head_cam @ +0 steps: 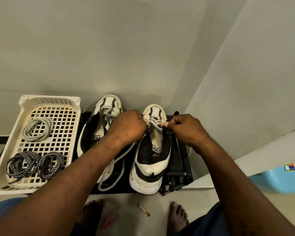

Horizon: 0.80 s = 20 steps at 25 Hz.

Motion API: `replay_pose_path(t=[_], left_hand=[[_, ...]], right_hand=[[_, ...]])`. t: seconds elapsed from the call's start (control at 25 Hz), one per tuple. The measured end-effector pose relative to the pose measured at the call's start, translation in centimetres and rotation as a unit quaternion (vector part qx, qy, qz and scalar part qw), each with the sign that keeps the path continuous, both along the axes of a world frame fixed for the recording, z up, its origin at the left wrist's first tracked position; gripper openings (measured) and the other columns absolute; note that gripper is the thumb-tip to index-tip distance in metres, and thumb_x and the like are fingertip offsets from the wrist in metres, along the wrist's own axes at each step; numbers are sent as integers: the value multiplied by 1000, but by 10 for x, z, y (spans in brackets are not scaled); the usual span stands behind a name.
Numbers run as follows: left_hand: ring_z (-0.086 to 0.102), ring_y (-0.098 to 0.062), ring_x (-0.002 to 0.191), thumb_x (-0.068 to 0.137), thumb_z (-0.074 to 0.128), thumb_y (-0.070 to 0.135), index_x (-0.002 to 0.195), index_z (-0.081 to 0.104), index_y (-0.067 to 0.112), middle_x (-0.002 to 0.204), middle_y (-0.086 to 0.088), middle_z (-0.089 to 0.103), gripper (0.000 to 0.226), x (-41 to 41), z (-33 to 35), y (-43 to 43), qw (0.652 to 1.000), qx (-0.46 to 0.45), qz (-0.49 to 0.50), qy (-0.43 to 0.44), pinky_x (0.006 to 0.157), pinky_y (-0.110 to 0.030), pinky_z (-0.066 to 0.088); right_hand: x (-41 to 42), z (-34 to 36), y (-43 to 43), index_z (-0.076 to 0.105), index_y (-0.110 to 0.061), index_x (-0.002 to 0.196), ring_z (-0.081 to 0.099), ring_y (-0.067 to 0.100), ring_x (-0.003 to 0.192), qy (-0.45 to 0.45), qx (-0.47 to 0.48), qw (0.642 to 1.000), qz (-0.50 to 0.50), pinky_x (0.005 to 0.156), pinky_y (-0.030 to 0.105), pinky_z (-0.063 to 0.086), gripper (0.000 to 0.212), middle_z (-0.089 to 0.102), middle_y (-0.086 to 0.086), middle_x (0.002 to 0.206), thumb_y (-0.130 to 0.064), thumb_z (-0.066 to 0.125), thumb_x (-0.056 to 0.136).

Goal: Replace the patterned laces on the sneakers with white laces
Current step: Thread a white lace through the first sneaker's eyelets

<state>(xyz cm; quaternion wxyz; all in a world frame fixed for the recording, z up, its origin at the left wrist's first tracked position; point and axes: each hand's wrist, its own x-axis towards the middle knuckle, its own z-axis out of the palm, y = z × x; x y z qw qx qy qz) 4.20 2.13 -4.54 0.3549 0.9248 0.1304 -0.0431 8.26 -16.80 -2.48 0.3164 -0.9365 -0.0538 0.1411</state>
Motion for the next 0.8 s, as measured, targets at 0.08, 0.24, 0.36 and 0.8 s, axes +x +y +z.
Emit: replay_pose_path(t=[0.08, 0.24, 0.36, 0.8], left_hand=[[72, -33, 88, 100, 54, 31, 98, 65, 13, 96, -9, 75, 21, 1, -3, 2, 1000, -11, 8, 4, 85, -47, 60], [75, -32, 77, 95, 52, 28, 92, 62, 12, 85, -8, 76, 20, 1, -3, 6, 998, -49, 29, 6, 77, -49, 63], [73, -33, 82, 90, 49, 33, 91, 61, 15, 92, -8, 74, 22, 0, -3, 5, 999, -26, 24, 0, 77, -49, 63], [71, -22, 79, 93, 63, 37, 87, 63, 26, 82, 5, 73, 13, -2, -4, 5, 998, -11, 24, -49, 76, -40, 59]], right_hand=[[1, 2, -2, 71, -17, 79, 65, 20, 83, -10, -38, 999, -6, 76, 34, 50, 29, 71, 3, 85, -34, 65, 101], [6, 1, -14, 67, -15, 77, 64, 25, 82, -25, -55, 997, -56, 75, 34, 49, 35, 67, 5, 81, -37, 61, 103], [4, 2, -13, 69, -12, 81, 62, 26, 81, -23, -68, 996, -46, 69, 30, 42, 37, 66, 5, 79, -40, 58, 105], [-9, 24, -16, 69, -10, 83, 53, 12, 56, 77, 346, 935, -7, 59, 28, 43, 32, 58, 0, 64, -34, 62, 102]])
